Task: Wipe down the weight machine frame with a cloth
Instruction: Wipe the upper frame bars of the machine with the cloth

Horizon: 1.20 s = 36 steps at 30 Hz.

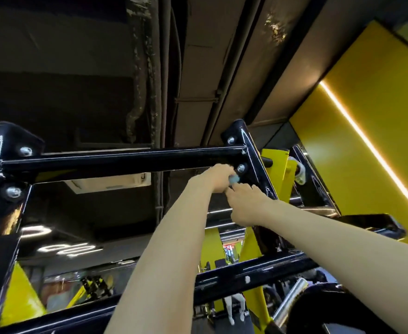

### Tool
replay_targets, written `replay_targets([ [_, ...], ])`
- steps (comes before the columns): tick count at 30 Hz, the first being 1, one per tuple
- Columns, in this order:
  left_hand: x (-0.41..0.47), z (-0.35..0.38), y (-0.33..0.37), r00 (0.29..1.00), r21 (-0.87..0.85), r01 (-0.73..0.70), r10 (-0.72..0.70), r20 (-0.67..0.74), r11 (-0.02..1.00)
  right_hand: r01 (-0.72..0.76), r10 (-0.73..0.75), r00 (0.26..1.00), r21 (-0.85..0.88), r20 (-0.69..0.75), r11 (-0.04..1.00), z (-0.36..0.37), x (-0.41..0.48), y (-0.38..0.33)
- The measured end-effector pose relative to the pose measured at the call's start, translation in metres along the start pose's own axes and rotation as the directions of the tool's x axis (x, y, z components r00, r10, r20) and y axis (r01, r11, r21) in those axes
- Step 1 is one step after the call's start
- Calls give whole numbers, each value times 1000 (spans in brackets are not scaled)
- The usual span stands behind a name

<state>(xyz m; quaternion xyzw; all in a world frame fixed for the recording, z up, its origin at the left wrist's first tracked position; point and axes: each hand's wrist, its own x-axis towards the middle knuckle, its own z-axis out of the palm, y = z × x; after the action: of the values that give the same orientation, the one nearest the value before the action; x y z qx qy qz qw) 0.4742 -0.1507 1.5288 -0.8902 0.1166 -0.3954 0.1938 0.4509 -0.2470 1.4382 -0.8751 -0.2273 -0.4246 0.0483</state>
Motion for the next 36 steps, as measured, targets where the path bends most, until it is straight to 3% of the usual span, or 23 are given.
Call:
replay_targets([
  [1, -9, 1, 0, 999, -43, 19, -17, 30, 999, -9, 8, 1000, 45, 8, 999, -1, -5, 4],
  [3, -39, -2, -8, 988, -249, 127, -143, -49, 960, -30, 28, 999, 204, 16, 979, -3, -11, 5],
  [4, -58, -8, -16, 969, -385, 186, -233, -79, 904, -41, 39, 999, 306, 11, 951, -2, -12, 3],
  [6, -98, -21, -39, 935, -629, 287, -355, 18, 723, -60, 67, 998, 506, 4, 860, -3, -14, -9],
  [8, -146, -37, -61, 909, -816, 362, -366, 201, 450, -81, 92, 995, 716, 23, 693, -8, -16, -29],
  [9, -171, -44, -70, 896, -875, 376, -360, 259, 304, -99, 77, 995, 824, 68, 558, -12, -17, -42],
  [11, -224, -60, -90, 879, -930, 353, -374, 295, 97, -157, -56, 982, 947, 180, 281, -22, -21, -78],
  [12, -251, -66, -98, 876, -944, 330, -379, 297, 23, -170, -140, 969, 961, 203, 217, -28, -24, -100],
  [16, -356, -93, -133, 840, -946, 315, -442, 315, -76, -126, -331, 935, 992, 125, 19, -50, -39, -210],
  [18, -408, -109, -151, 796, -942, 311, -506, 331, -126, -145, -469, 877, 988, 102, -57, -66, -53, -272],
  [20, -460, -127, -167, 752, -941, 285, -565, 339, -185, -151, -513, 850, 988, 117, -25, -79, -68, -335],
  [24, -567, -156, -199, 665, -917, 239, -635, 394, -319, -197, -398, 901, 980, 174, -16, -98, -91, -450],
  [28, -660, -174, -228, 582, -858, 411, -636, 507, -308, -319, -513, 812, 948, 277, 7, -121, -121, -524],
  [33, -715, -177, -245, 548, -749, 660, -717, 431, 54, -255, -600, 756, 962, 261, 97, -142, -134, -572],
  [36, -734, -172, -259, 537, -740, 667, -745, 395, 88, -228, -616, 747, 967, 249, 115, -141, -131, -586],
])
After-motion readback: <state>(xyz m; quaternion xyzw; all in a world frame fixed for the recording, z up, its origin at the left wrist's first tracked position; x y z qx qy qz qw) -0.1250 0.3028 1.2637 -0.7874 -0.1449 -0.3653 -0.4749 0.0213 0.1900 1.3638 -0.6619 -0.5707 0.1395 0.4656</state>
